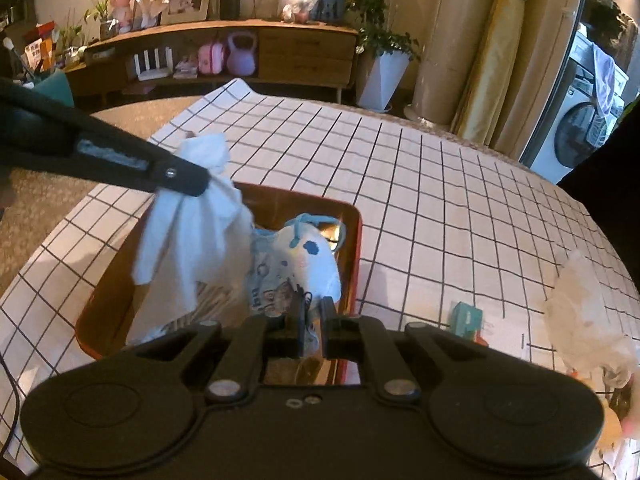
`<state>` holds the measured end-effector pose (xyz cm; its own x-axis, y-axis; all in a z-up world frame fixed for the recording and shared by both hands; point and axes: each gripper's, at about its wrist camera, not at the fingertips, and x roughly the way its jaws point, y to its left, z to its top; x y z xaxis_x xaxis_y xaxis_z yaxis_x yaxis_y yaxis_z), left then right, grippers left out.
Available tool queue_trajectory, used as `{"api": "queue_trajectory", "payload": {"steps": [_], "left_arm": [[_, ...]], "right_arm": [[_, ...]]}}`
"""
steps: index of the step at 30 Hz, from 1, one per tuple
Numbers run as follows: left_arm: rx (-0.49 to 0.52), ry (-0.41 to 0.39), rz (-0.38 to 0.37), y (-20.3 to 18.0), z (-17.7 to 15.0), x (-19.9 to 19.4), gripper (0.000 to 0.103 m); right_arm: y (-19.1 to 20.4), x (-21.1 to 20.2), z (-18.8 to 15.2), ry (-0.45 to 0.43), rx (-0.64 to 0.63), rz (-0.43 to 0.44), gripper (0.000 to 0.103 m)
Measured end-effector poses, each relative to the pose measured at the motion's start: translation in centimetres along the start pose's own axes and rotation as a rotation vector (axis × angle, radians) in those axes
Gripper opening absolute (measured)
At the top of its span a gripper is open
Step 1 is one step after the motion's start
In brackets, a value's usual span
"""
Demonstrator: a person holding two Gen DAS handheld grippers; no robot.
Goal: Organize soft objects
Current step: 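Carry the white cloth with the left gripper while the right gripper carries the blue bag into the tin, then open both grippers to drop the cloth and blue bag in the tin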
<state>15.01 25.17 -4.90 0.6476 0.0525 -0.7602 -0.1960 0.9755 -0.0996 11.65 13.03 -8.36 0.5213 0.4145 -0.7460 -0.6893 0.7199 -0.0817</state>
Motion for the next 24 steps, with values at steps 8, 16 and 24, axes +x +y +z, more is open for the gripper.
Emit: {"api": "queue_trajectory", "payload": {"steps": [8, 16, 24], "left_arm": [[-0.009, 0.073, -0.011, 0.2, -1.4, 2.5, 0.008], [-0.004, 0.105, -0.011, -0.1, -2.3, 3.6, 0.008], [0.004, 0.105, 0.013, -0.5, -2.6, 3.5, 0.01]], "right_arm": [[-0.2, 0.6, -0.3, 0.042, 0.017, 0.04, 0.011], [-1.0, 0.4, -0.5, 0.049, 0.06, 0.066, 0.023], [-1.0, -0.5, -0.9, 0.035, 0.06, 0.1, 0.039]]}}
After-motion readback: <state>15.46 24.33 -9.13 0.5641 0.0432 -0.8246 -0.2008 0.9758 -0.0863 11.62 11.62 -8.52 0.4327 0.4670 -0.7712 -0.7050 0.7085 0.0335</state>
